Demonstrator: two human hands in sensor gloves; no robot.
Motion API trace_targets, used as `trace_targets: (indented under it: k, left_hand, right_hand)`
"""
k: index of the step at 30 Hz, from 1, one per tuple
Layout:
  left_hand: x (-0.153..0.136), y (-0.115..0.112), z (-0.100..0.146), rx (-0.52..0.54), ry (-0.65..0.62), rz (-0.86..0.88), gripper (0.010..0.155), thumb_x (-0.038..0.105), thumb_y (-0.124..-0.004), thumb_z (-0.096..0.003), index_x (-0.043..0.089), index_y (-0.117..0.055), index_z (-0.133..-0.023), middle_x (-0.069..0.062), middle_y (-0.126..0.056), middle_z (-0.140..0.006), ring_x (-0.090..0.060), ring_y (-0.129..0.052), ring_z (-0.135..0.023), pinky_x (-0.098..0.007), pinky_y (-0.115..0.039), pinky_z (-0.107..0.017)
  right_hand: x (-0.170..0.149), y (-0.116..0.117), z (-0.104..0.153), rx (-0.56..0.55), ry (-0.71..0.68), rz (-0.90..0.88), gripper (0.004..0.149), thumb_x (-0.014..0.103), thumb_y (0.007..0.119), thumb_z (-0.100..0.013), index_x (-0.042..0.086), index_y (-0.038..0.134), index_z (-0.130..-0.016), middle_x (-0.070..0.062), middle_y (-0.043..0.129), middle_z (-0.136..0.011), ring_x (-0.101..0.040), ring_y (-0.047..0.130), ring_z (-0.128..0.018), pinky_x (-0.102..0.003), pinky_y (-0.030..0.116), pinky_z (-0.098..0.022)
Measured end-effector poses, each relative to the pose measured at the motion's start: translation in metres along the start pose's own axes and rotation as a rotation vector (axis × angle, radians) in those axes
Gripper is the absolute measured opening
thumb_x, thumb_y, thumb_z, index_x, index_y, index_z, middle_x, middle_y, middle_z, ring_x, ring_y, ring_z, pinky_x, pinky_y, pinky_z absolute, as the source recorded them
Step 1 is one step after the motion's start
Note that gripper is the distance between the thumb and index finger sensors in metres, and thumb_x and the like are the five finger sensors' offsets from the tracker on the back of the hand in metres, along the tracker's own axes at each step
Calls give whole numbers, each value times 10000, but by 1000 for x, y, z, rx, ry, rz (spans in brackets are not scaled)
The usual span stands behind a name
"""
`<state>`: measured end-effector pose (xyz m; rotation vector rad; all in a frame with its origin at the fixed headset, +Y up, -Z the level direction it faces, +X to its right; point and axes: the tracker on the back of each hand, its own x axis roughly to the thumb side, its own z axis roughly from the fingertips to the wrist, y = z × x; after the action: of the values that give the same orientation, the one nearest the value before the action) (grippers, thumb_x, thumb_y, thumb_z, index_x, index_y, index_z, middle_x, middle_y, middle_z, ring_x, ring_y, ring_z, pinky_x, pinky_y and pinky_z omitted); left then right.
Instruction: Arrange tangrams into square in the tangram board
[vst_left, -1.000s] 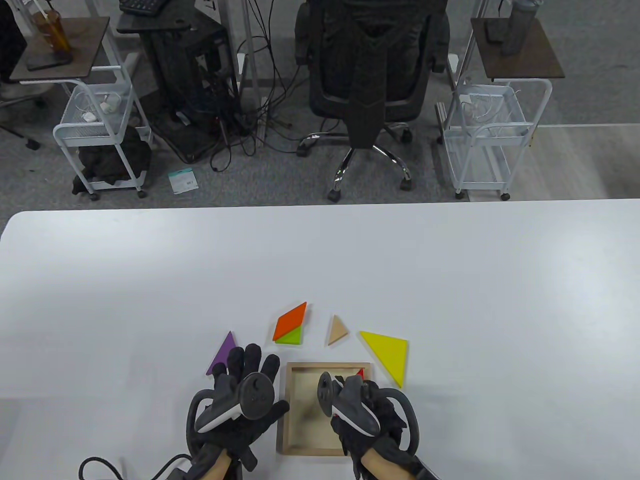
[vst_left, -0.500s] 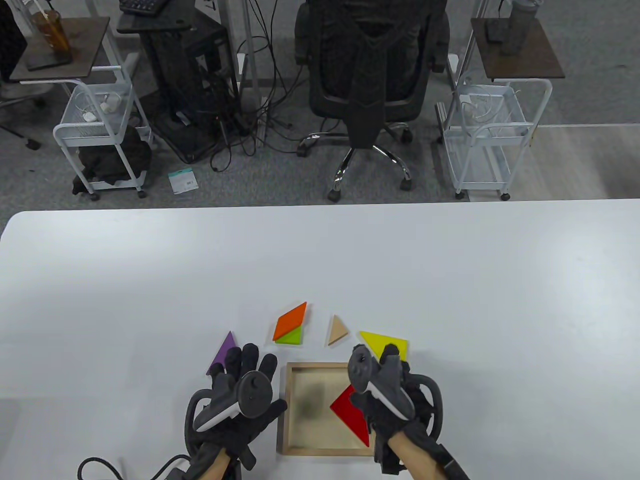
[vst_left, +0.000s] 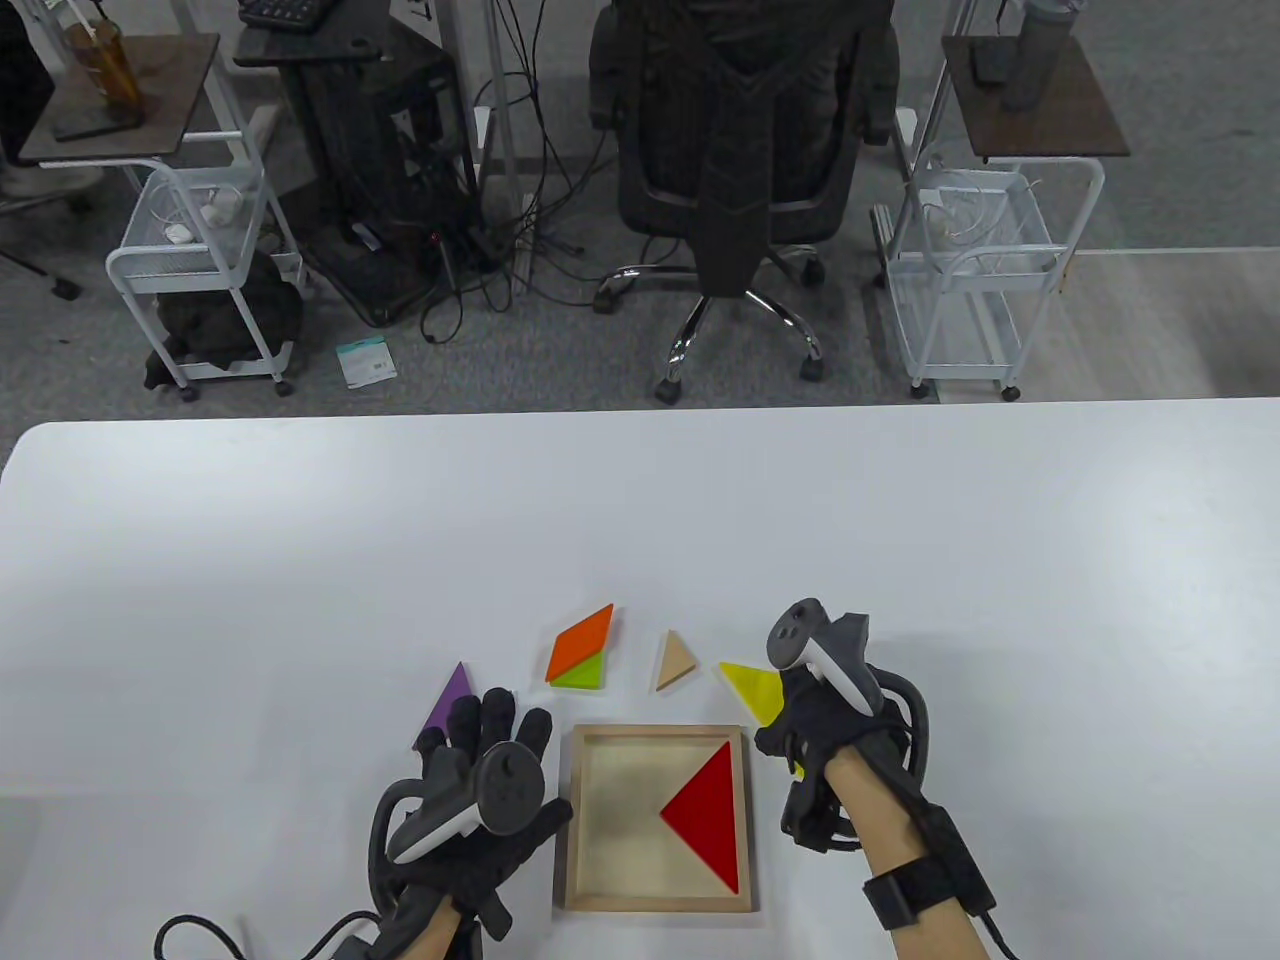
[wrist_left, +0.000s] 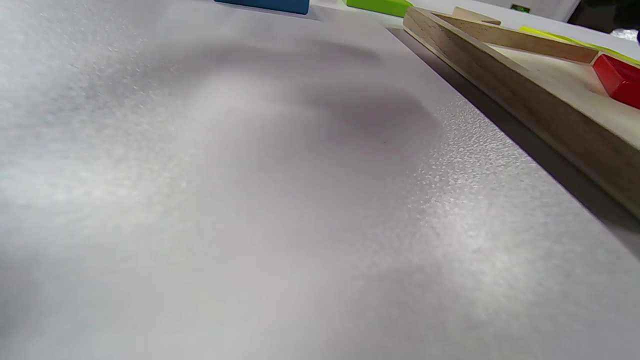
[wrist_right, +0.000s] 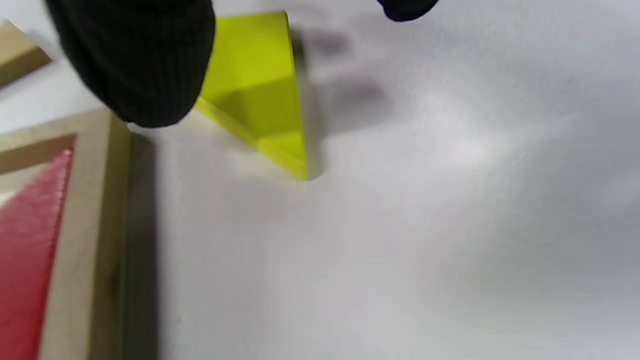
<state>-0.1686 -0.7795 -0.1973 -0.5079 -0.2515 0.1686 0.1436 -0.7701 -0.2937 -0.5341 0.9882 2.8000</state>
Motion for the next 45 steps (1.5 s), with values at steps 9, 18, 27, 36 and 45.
trace_targets:
  k: [9, 18, 27, 36, 45]
  left_hand:
    - [-1, 0, 0, 0, 4, 8, 808, 621, -462, -559, 280, 94, -1037, -164, 249, -1018, -457, 204, -923, -648, 39, -633]
    - [-2, -1, -1, -8, 8, 11, 815, 620, -463, -559, 274, 104, -1031, -164, 249, -1017, -457, 200, -925, -648, 37, -635]
    - [-2, -2, -1, -7, 10, 10, 816, 620, -465, -559, 275, 106, -1029, -164, 250, -1016, -457, 200, -925, -649, 36, -634]
    - [8, 6, 5, 113, -36, 33, 835, 649, -473, -547, 264, 71, -1050, -209, 167, -1060, -509, 76, -979, -676, -86, -689]
    - [60, 5, 29, 465, -319, 404, 853, 655, -616, -522, 130, -323, -1127, -307, -478, -1115, -555, -719, -934, -577, -785, -636]
  right_hand:
    - [-3, 9, -15, 35, 40, -17, 984, 478, 849, -360, 419, 101, -997, 35, 30, -1085, -299, 195, -1008, -385, 456, -770]
    - [0, 9, -16, 14, 26, -38, 920, 418, 864, -375, 347, 213, -1020, -18, 180, -1074, -343, 368, -914, -319, 590, -685]
    - [6, 9, -7, -132, 65, 38, 875, 455, 914, -314, 312, 416, -1018, -188, 495, -981, -286, 744, -732, -300, 806, -477]
    - [-21, -3, 24, -221, -209, -348, 899, 490, 917, -266, 271, 447, -1001, -209, 577, -933, -294, 828, -656, -282, 855, -379]
    - [5, 7, 85, -169, -553, -765, 908, 492, 909, -269, 223, 431, -993, -241, 576, -905, -311, 846, -615, -283, 867, -340]
